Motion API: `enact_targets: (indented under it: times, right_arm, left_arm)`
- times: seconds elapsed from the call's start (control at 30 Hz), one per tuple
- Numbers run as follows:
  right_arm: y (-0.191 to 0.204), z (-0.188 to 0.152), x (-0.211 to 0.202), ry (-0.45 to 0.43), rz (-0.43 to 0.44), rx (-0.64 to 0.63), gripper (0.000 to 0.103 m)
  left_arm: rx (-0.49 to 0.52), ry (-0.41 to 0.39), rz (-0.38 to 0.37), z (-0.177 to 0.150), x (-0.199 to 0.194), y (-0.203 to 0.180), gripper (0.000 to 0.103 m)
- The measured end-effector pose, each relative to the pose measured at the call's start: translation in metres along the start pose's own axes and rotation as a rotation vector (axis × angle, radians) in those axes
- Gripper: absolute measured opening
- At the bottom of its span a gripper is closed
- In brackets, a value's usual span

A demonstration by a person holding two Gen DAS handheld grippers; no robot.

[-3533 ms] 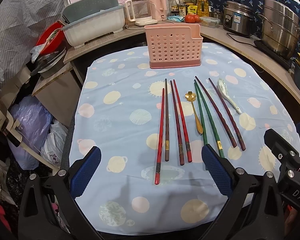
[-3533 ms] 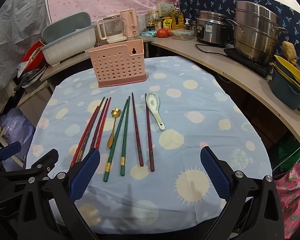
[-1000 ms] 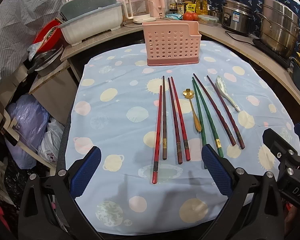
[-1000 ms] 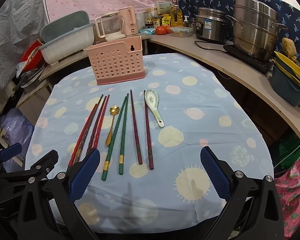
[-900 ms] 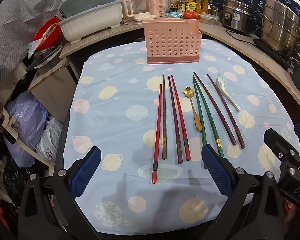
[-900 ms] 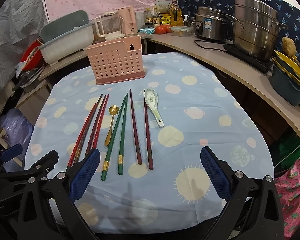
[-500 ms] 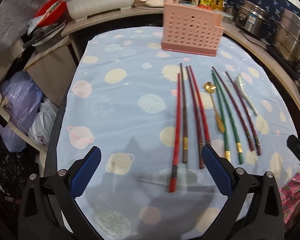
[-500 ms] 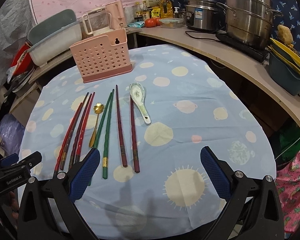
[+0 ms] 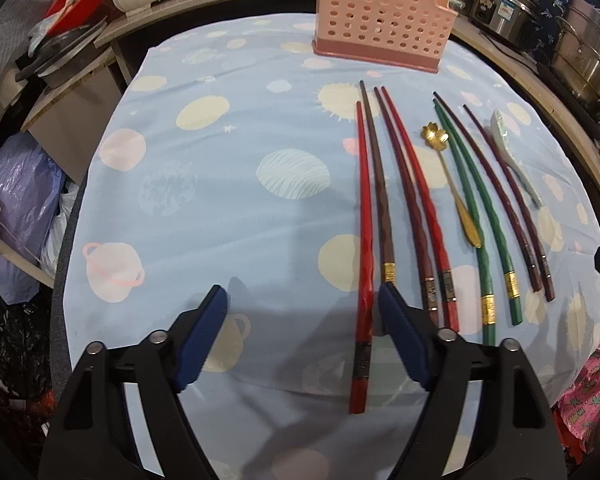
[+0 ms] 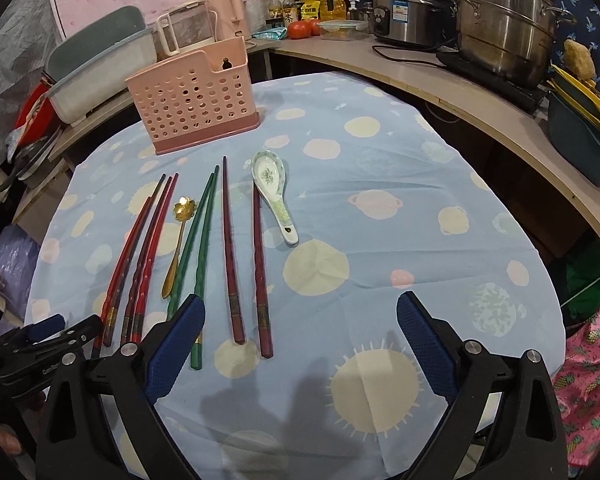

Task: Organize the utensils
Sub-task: 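Grasp a red chopstick with the left tool while the right tool grasps the white ceramic spoon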

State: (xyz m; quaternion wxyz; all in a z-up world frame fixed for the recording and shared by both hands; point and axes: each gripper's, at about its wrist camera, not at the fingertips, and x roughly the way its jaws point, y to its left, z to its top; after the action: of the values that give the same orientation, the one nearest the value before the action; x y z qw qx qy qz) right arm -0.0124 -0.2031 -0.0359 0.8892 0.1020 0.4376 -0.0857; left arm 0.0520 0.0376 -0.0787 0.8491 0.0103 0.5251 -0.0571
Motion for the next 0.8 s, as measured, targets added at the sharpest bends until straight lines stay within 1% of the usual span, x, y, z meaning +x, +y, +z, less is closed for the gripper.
enact_targets:
  times: [0.07,0.1,0.2,0.23,0.3,0.37,0.4,0.43,0.47,0.5,0.53,0.6,0.73,0.8]
  right_arm:
    - [0.000,0.000,0.002,0.005,0.000,0.000,0.093]
    - [0.001,0.000,0.003,0.008,0.001,-0.002,0.092]
    - [0.003,0.001,0.005,0.014,0.004,-0.005,0.091]
    - [0.004,0.002,0.006,0.016,0.006,-0.006,0.091]
    - [0.005,0.003,0.009,0.023,0.010,-0.011,0.088]
    - [0.006,0.003,0.013,0.030,0.013,-0.013,0.085]
    - [0.006,0.004,0.014,0.034,0.014,-0.014,0.084]
    - [0.005,0.005,0.017,0.036,0.013,-0.013,0.084]
    - [0.005,0.005,0.018,0.038,0.014,-0.013,0.082]
    - [0.005,0.007,0.021,0.038,0.016,-0.013,0.079]
    - [0.005,0.009,0.023,0.039,0.018,-0.012,0.078]
    - [0.004,0.016,0.029,0.037,0.026,-0.008,0.073]
    - [0.005,0.032,0.044,0.026,0.034,-0.008,0.063]
    - [0.005,0.041,0.056,0.035,0.053,0.001,0.049]
  left_arm:
    - [-0.005,0.002,-0.014,0.000,0.001,0.002,0.070]
    - [0.000,0.000,-0.019,0.000,-0.001,0.003,0.067]
    - [0.021,0.005,-0.024,-0.001,0.000,0.002,0.065]
    - [0.024,0.011,-0.027,-0.001,0.001,0.001,0.062]
    - [0.047,0.012,-0.012,-0.005,0.000,-0.004,0.058]
    - [0.058,0.013,-0.023,-0.008,-0.001,-0.007,0.058]
    - [0.064,0.012,-0.020,-0.009,-0.002,-0.008,0.055]
    - [0.066,0.008,-0.017,-0.010,-0.003,-0.008,0.049]
    - [0.062,0.006,-0.019,-0.009,-0.003,-0.008,0.047]
    - [0.058,0.003,-0.024,-0.008,-0.003,-0.007,0.040]
    - [0.052,0.000,-0.027,-0.005,-0.002,-0.005,0.028]
    - [0.027,0.000,-0.032,0.002,0.001,0.000,0.017]
    - [0.014,-0.003,-0.043,0.015,0.008,0.004,0.012]
    - [0.016,-0.006,-0.039,0.021,0.012,0.002,0.011]
